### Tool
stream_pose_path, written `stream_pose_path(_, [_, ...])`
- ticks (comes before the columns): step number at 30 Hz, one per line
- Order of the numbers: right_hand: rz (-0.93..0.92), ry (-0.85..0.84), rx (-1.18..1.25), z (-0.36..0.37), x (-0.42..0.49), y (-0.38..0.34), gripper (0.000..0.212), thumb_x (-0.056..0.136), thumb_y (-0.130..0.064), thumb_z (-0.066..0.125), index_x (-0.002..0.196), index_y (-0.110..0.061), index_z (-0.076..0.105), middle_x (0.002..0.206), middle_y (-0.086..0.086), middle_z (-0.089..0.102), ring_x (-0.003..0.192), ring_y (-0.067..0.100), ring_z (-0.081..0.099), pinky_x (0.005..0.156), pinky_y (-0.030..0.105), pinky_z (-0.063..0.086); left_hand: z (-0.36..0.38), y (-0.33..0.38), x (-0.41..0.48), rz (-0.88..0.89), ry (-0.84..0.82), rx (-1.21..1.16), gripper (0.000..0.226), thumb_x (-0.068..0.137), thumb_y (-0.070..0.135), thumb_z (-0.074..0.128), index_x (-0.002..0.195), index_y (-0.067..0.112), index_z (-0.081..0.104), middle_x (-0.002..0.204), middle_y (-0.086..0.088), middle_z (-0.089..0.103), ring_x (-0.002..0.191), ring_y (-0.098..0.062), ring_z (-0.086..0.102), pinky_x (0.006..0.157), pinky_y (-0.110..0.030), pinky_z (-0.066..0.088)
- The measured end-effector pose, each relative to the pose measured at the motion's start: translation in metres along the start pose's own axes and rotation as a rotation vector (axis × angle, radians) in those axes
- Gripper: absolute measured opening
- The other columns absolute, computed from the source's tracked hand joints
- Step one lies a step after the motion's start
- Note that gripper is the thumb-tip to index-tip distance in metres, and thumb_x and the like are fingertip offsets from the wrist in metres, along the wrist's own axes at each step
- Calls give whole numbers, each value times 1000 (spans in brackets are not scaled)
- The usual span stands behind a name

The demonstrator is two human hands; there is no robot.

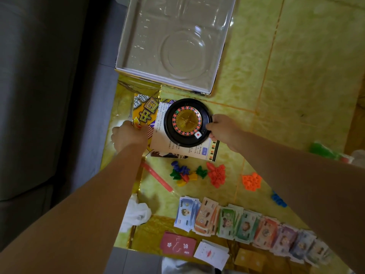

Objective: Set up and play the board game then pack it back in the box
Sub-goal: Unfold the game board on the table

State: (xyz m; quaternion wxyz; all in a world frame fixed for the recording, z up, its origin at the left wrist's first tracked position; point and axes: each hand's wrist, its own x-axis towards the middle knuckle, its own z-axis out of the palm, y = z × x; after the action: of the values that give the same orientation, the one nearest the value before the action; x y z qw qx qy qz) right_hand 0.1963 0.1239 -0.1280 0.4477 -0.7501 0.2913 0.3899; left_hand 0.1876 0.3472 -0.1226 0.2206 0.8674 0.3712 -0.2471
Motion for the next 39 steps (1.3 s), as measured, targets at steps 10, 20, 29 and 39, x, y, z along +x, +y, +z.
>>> stream_pose_path(10, [18,79,-18,1,-7,-11,14,90,6,47,77,6,53,70,16,46,63,26,46,61,37,37,-45,11,-19,3,213,-117,27,101,16,39,124,3,39,117,-23,61,106,-41,56,71,-36,30])
stream_pose_path(20, [-19,167,-140,3,-31,-17,34,87,-5,55,119,4,53,109,27,59,101,41,63,76,45,52,-70,5,-33,-20,389,-317,27,97,15,37,124,11,38,112,-15,63,99,-35,62,85,-47,52])
stream_pose_path(29, [74,59,-11,-8,-52,-3,30,91,-10,55,119,-2,49,87,12,51,80,26,51,71,36,42,-78,-4,-56,-229,522,-835,17,98,20,38,109,17,50,90,4,57,79,-13,57,68,-24,43])
stream_pose_path(39, [151,99,233,-4,-39,13,24,96,-18,54,112,-1,57,92,12,51,84,21,48,92,43,48,-35,-3,-56,-307,251,-1026,16,93,24,41,83,20,52,74,3,58,68,-15,57,63,-28,46])
